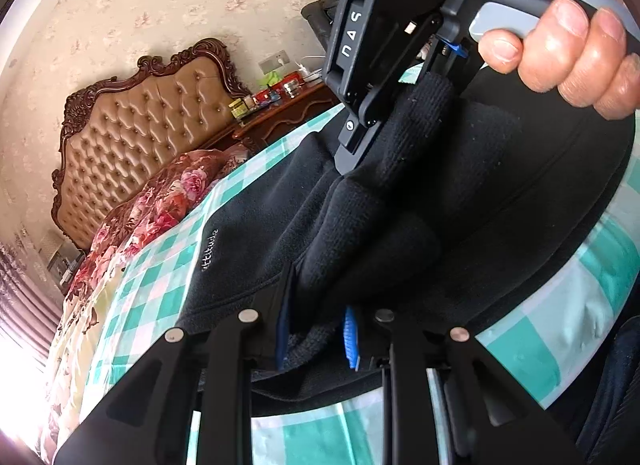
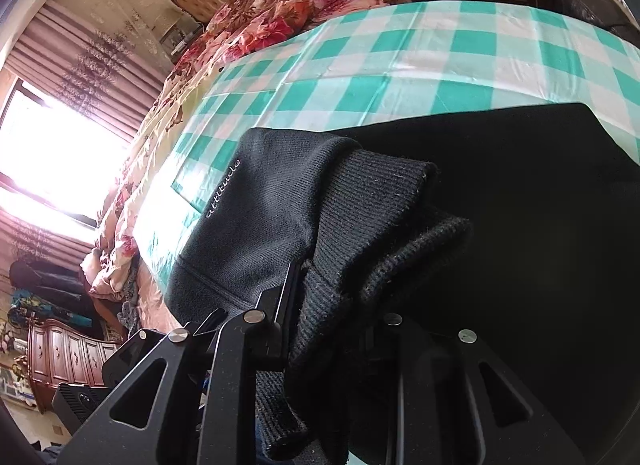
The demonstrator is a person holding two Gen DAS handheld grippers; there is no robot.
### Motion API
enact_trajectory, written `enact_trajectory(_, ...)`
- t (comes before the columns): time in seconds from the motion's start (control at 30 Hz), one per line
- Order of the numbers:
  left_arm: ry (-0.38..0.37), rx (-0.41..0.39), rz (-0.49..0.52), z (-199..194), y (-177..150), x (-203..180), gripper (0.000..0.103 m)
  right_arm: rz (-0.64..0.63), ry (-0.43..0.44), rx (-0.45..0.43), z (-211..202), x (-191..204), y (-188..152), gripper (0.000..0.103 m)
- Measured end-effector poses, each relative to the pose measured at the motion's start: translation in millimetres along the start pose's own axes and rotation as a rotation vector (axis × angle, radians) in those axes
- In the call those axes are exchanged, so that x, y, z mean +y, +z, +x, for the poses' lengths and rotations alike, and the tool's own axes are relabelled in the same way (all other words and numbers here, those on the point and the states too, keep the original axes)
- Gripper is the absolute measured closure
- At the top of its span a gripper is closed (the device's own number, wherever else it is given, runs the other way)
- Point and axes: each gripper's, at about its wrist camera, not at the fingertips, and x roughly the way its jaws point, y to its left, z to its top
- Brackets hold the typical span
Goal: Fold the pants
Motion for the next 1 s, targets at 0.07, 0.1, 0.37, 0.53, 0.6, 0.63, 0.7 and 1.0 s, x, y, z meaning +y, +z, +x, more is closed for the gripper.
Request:
enact_trajectory(0.07, -0.01, 0.0, -0.001, -1, 2, -3, 0.082, 0.008, 0.005, -0.002, -2, -4, -1, 0.079)
enact_trajectory(0.1, -0.013, 0.0, -0.002, -2, 2, -4, 0.082, 0.01, 0.007, -0.004, -3, -6, -2, 0.079)
enact_trajectory(0.37, -0.077, 0.039, 0.006, 9, 4, -19, 0.082, 0.185, 0.175, 0.039, 13, -62, -12, 0.077)
enact_trajectory(0.53, -0.085, 0.044, 0.006, 12, 3, -22, 0.082, 0.235, 0.271, 0.034, 15, -79, -14, 0.067)
enact_trajectory(0.6, -0.088, 0.042, 0.002, 11, 4, -21, 0.082, 0.251, 0.295, 0.024, 13, -82, -11, 0.063)
enact_trajectory(0.63, -0.089, 0.039, 0.0, 11, 4, -20, 0.082, 0.265, 0.309, 0.016, 12, -84, -9, 0.059)
enact_trajectory(0.7, -0.092, 0.033, -0.009, 10, 5, -18, 0.082, 0.274, 0.319, 0.004, 10, -87, -7, 0.058)
enact_trajectory(1.0, -0.072, -0.067, -0.061, 8, 29, -24, 0.079, 0.054, 0.149, -0.155, -31, -57, 17, 0.079)
